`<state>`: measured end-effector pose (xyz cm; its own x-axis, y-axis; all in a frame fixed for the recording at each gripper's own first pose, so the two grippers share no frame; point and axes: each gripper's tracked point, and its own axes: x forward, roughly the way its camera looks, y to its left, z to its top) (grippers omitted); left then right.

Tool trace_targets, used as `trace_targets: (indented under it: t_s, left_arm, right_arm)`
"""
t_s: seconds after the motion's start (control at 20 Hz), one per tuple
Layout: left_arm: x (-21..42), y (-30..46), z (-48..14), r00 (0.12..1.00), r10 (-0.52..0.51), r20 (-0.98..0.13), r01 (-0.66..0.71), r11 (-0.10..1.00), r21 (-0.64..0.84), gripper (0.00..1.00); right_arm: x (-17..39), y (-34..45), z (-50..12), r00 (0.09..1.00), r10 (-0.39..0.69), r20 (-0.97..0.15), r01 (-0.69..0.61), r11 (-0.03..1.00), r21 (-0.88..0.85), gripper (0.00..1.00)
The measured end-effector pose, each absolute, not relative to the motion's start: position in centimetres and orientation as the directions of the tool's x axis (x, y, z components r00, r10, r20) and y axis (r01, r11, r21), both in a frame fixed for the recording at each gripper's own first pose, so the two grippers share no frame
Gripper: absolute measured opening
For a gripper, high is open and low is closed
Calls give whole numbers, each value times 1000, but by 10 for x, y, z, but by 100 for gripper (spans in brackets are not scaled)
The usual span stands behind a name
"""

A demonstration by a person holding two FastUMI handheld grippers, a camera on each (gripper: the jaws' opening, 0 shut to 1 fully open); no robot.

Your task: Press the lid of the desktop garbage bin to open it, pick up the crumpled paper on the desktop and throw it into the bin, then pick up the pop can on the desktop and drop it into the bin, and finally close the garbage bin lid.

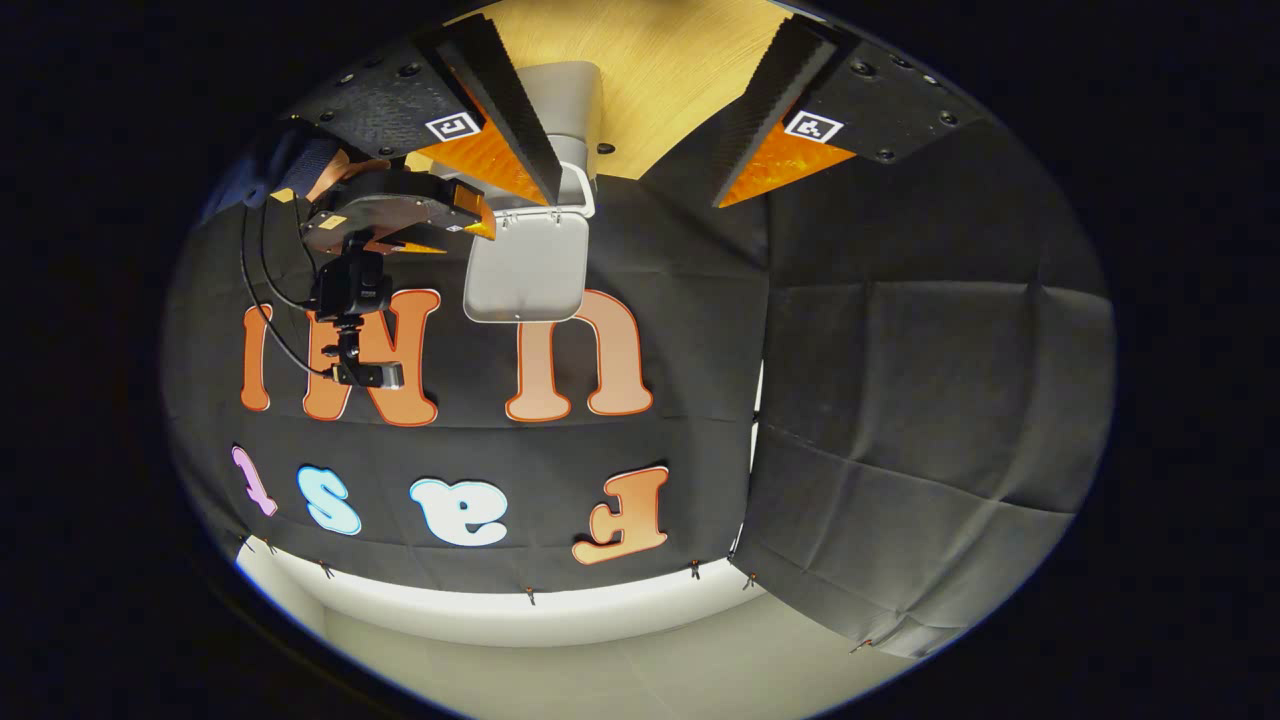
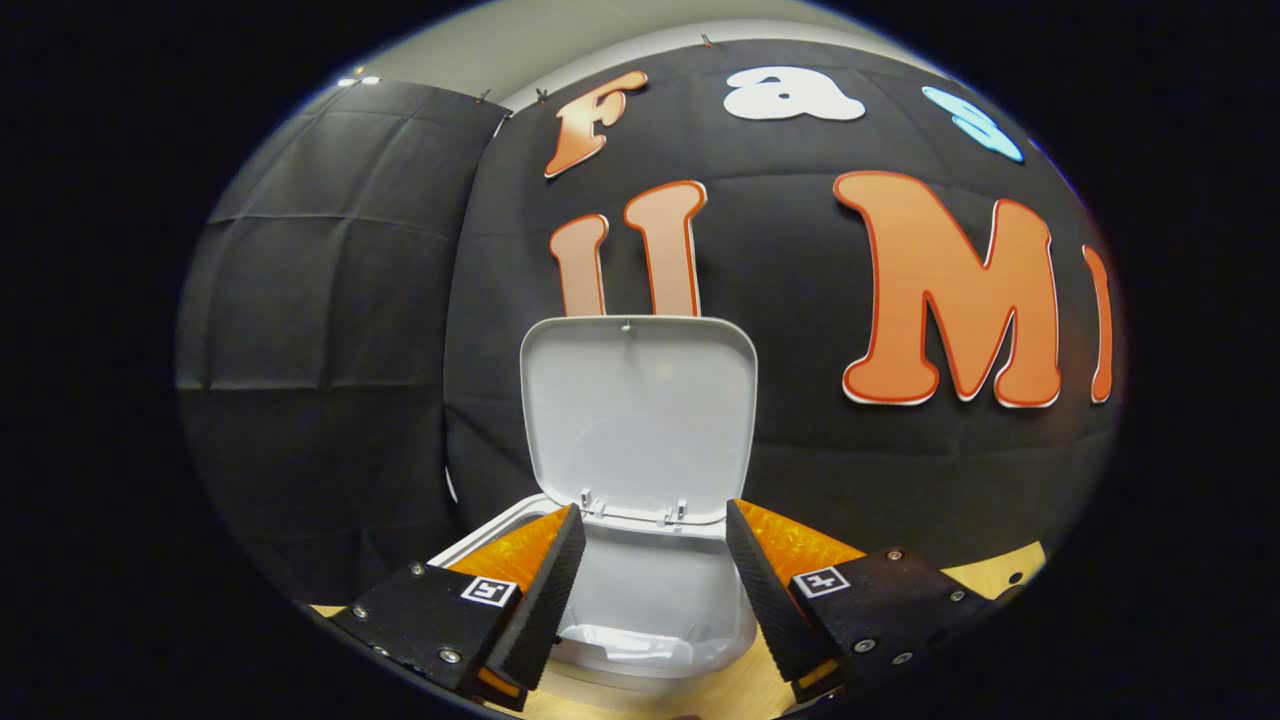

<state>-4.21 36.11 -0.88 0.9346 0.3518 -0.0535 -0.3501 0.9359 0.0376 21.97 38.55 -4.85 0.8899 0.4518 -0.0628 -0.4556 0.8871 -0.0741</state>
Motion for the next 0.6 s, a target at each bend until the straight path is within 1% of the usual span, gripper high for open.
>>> trace_targets:
  t_s: [0.2, 0.25, 0.3, 0.35, 0.4, 0.45, 0.6]
  left_arm:
    - [-31, 345, -18, 946, 315, -73, -314, 949, 29, 99]
    - [-25, 338, -20, 951, 299, -75, -298, 954, 24, 94]
    - [-18, 328, -23, 959, 274, -74, -274, 962, 17, 94]
    - [-12, 316, -26, 965, 251, -73, -251, 968, 10, 95]
    - [-6, 303, -31, 972, 223, -78, -223, 975, 4, 95]
    - [0, 289, -37, 977, 195, -86, -195, 981, 5, 96]
    - [17, 242, -49, 990, 112, -91, -111, 994, 17, 96]
  right_arm:
    - [205, 363, -44, 899, 435, -51, -438, 895, -84, 89]
    - [198, 361, -42, 884, 465, -44, -467, 881, -81, 90]
    - [190, 360, -44, 857, 512, -58, -515, 853, -80, 89]
    - [182, 353, -51, 844, 528, -98, -536, 840, -83, 91]
    - [179, 338, -52, 850, 516, -109, -526, 846, -91, 93]
    - [177, 322, -48, 861, 500, -92, -508, 855, -102, 95]
    - [167, 264, -25, 904, 427, -29, -428, 897, -111, 94]
